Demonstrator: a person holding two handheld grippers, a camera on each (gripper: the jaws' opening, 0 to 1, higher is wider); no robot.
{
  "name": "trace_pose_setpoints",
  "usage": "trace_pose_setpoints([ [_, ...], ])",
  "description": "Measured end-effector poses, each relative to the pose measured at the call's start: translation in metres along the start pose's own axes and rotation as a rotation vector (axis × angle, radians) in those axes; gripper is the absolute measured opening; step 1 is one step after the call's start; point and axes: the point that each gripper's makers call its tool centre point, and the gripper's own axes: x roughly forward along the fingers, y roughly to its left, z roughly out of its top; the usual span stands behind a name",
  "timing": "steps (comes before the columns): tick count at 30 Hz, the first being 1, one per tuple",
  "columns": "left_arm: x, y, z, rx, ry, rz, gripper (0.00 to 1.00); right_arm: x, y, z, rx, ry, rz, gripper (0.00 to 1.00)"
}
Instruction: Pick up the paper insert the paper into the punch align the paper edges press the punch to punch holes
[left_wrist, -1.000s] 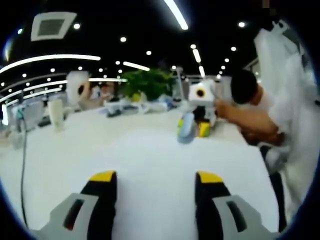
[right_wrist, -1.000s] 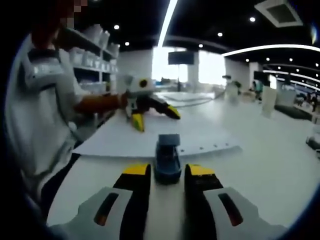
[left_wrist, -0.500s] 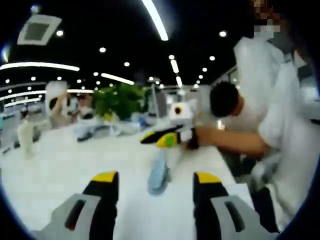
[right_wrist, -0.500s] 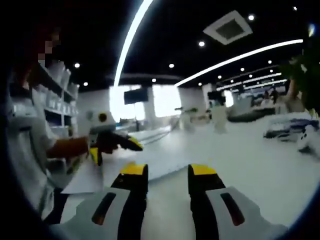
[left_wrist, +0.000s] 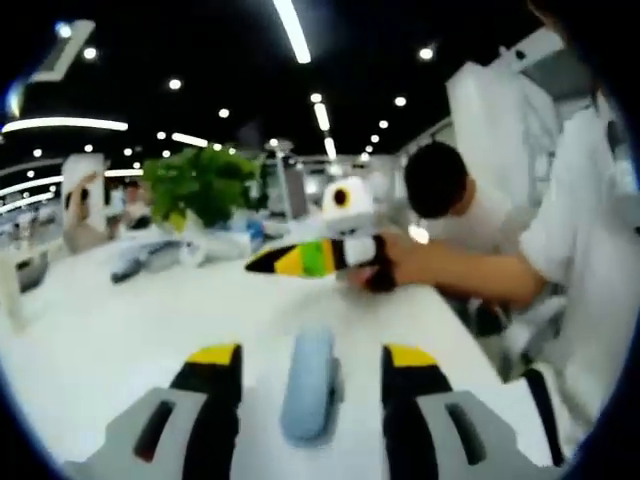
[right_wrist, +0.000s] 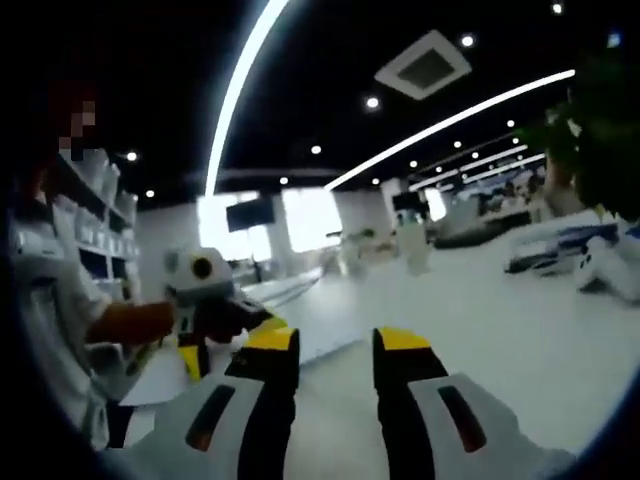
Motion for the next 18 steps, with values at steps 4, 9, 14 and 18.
trace_pose_setpoints([
  [4,0.0024,0.001,0.0002,-0.013,-0.019,-0.005,0.55,-0.0003,-0.0017,-0.0018,0.0,0.011,-0.011,0.32],
  [9,0.0072,-0.0029,-0.0014,-0.033,-0.043,-0.022,0.54,0.0001,-0.0031,-0.0027,0.001,0.015,-0.012,0.32],
  [14,0.0092,-0.0058,-0.0081,-0.016,-0.035,-0.024,0.54,0.0001,-0.0052,-0.0037,-0.001,0.02,-0.018,0.33],
  [18,0.0066,-0.0002,-0.0069,-0.023,-0.05,-0.007,0.52,0.0006,-0.0054,-0.0055,-0.009,0.029,-0.02,0.33],
])
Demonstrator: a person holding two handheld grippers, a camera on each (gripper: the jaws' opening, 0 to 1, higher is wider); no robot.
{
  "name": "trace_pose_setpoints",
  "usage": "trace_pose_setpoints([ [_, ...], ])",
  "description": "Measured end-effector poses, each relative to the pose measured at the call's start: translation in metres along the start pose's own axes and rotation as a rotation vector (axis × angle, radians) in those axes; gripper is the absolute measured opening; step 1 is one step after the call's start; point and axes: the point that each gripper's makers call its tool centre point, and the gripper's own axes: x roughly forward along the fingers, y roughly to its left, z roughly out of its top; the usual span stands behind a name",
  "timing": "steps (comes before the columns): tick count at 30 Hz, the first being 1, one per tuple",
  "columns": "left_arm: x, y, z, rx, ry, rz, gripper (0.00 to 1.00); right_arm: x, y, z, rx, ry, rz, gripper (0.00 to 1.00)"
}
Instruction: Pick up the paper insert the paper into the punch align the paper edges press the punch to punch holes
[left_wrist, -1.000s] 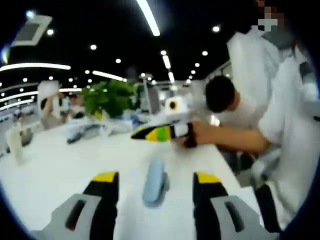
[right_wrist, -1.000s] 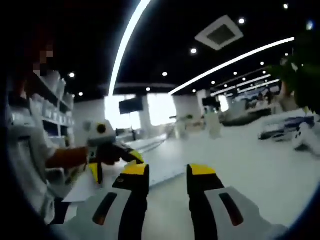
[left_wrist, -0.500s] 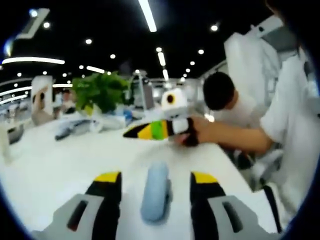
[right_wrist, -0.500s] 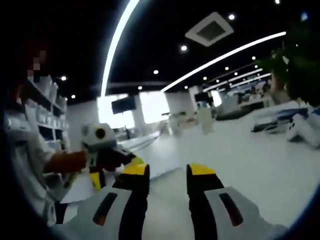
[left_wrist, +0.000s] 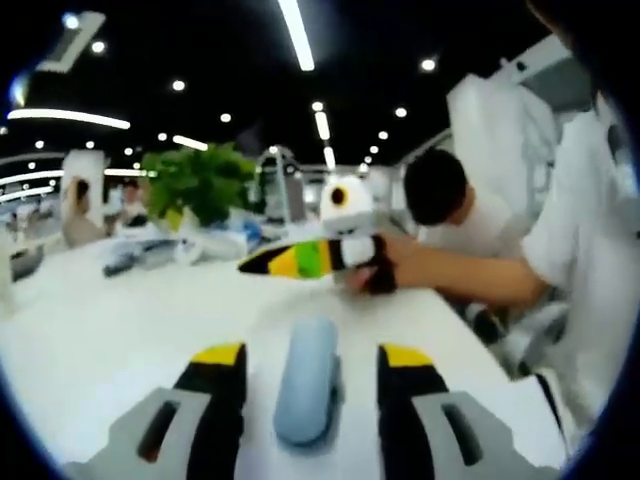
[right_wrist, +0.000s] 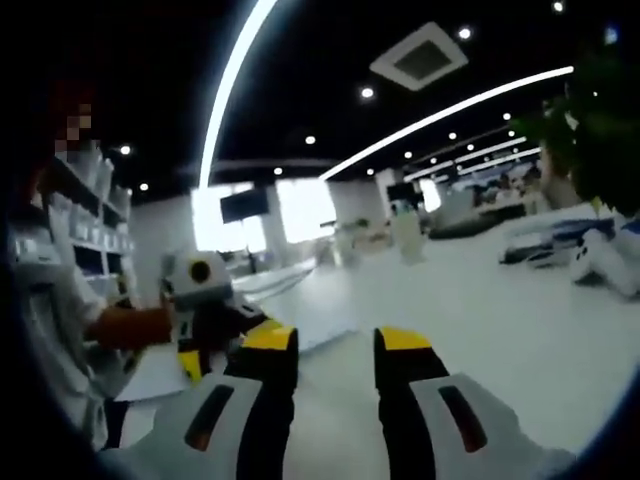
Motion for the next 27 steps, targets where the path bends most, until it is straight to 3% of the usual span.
trace_pose_setpoints([
  [8,-0.001,-0.011,-0.006,0.02,0.028,-0.008,0.45,0.0,0.001,-0.002,-0.003,0.01,0.001,0.33],
  [27,0.001,-0.011,-0.009,0.041,0.046,0.004,0.3,0.001,0.002,-0.007,0.008,0.04,0.006,0.31],
])
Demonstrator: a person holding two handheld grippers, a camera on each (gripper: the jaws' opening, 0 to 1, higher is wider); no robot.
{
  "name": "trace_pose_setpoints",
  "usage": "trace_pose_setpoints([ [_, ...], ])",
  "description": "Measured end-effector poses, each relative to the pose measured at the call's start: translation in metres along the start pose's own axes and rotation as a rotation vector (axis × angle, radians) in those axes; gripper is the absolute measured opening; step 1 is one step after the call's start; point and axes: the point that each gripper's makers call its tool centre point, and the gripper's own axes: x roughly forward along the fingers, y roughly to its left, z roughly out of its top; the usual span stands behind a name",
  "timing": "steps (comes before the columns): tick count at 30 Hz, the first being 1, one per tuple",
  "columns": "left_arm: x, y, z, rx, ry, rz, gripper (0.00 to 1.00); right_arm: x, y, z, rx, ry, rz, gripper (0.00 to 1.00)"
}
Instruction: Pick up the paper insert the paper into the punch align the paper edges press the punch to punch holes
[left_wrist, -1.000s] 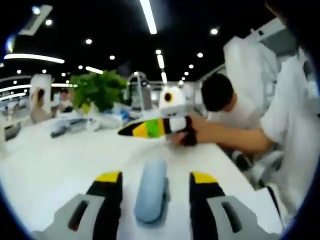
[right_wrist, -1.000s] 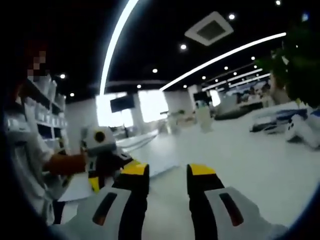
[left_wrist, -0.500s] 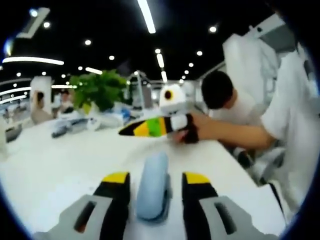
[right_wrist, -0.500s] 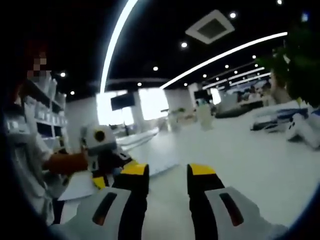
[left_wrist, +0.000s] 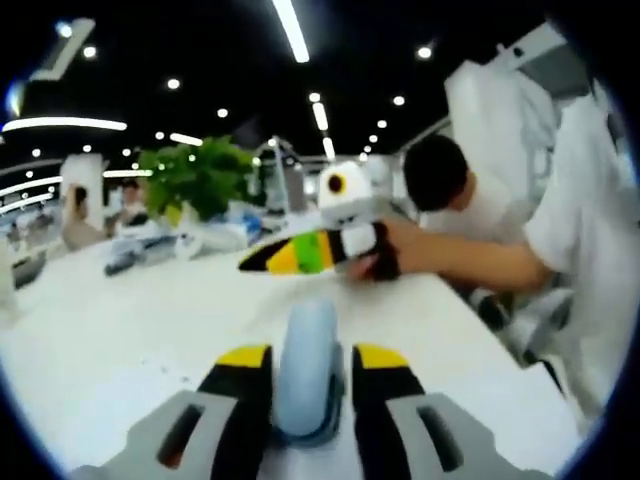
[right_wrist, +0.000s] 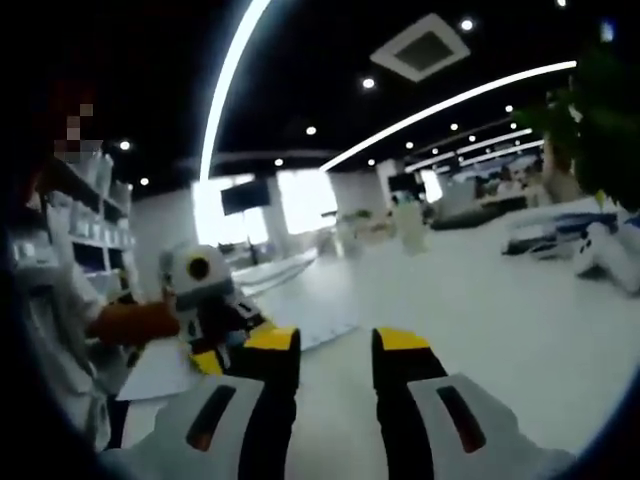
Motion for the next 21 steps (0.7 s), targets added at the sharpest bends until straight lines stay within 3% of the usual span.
trace_pose_setpoints([
  [15,0.001,0.003,-0.002,-0.006,0.002,0.004,0.27,-0.002,0.0,0.001,-0.014,-0.007,-0.011,0.28],
  [19,0.001,0.004,-0.002,-0.008,0.003,0.006,0.27,-0.005,0.021,0.024,0.129,-0.137,0.075,0.23],
  [21,0.001,0.005,-0.002,-0.012,0.003,0.005,0.27,-0.004,0.037,0.034,0.115,-0.164,0.07,0.2],
])
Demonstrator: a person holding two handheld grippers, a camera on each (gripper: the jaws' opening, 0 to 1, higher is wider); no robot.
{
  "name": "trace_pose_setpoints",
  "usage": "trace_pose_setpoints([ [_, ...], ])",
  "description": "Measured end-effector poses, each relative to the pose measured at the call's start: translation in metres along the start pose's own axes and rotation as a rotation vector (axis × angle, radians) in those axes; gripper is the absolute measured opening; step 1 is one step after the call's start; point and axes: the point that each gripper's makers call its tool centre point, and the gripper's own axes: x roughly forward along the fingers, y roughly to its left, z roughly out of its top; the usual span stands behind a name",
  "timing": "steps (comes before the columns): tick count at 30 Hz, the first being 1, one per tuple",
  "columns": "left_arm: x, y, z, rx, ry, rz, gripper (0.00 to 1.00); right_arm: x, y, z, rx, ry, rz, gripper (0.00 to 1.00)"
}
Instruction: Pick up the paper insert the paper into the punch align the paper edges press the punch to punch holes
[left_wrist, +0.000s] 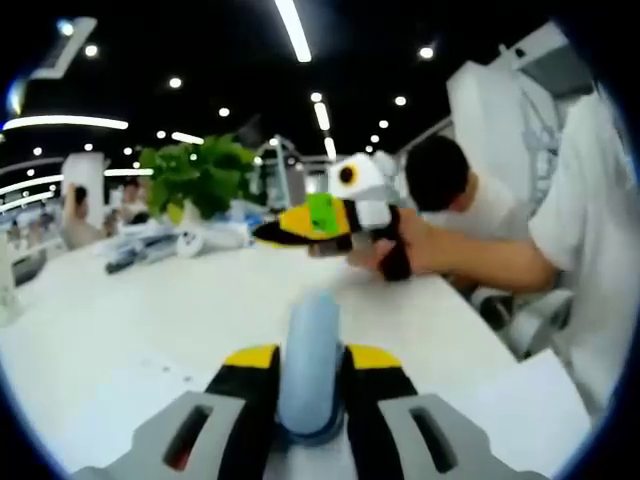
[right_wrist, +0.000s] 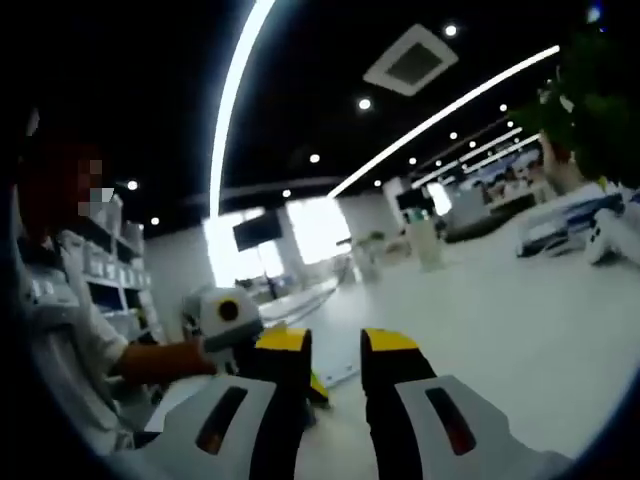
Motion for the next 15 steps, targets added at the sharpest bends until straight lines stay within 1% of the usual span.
trace_pose_setpoints([
  [2,0.0,0.0,0.0,-0.003,0.0,-0.001,0.27,0.004,0.011,0.005,-0.012,-0.003,-0.007,0.19],
  [4,0.0,0.0,0.0,0.014,-0.003,-0.003,0.26,0.008,0.017,0.011,-0.018,-0.003,-0.034,0.17],
  [6,0.0,0.0,0.0,0.018,-0.004,-0.002,0.26,0.01,0.02,0.013,0.007,-0.008,-0.073,0.16],
  [10,0.0,0.0,0.0,0.025,-0.005,-0.001,0.26,0.013,0.027,0.01,0.006,-0.01,-0.137,0.14],
  [13,0.0,-0.001,0.0,0.025,-0.005,0.0,0.26,0.018,0.033,0.007,0.019,-0.018,-0.166,0.12],
  [15,0.0,-0.001,0.0,0.023,-0.005,-0.001,0.26,0.024,0.035,-0.001,-0.033,0.013,-0.217,0.08],
])
